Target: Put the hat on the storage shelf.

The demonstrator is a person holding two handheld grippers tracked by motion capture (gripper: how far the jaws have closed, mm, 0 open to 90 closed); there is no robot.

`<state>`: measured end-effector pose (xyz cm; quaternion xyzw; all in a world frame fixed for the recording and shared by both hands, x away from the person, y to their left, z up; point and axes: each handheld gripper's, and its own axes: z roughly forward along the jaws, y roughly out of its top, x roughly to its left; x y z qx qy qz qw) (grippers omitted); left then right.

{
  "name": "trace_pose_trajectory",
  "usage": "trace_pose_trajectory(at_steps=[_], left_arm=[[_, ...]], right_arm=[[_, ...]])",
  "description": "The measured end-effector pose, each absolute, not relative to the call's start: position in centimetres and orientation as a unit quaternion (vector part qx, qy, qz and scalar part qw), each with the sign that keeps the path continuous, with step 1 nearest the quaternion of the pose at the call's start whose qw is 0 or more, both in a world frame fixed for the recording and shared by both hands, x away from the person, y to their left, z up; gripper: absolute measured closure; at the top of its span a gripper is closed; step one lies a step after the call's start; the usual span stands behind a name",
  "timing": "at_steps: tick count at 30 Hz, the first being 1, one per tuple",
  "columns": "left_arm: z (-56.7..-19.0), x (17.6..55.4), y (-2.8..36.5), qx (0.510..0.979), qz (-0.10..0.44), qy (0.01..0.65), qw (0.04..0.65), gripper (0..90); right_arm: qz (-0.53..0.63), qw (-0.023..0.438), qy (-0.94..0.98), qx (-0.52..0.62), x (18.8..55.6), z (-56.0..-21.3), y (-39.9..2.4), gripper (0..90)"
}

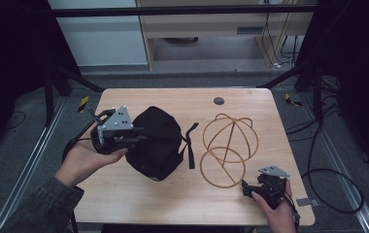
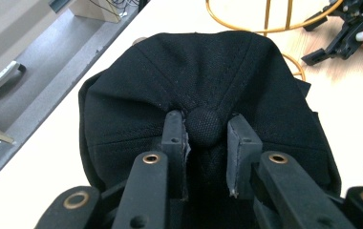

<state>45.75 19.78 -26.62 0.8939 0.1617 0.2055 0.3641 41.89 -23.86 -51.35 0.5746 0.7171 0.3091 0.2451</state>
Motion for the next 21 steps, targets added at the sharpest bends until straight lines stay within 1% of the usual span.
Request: trace_pose_trajectory(at_steps=[13, 21], left_arm=[[-25.1, 44.6, 19.7, 0.89, 0.216, 0.149, 0.372, 73.1], [-23.6, 43.8, 20.1, 0.88, 0.22, 0.147, 0.395, 73.1]], right_arm=[[0.309, 0.245, 0.716, 0.576, 41.9, -51.3, -23.8, 0.3], [0.309, 0.245, 0.716, 0.575, 41.9, -51.3, -23.9, 0.3]])
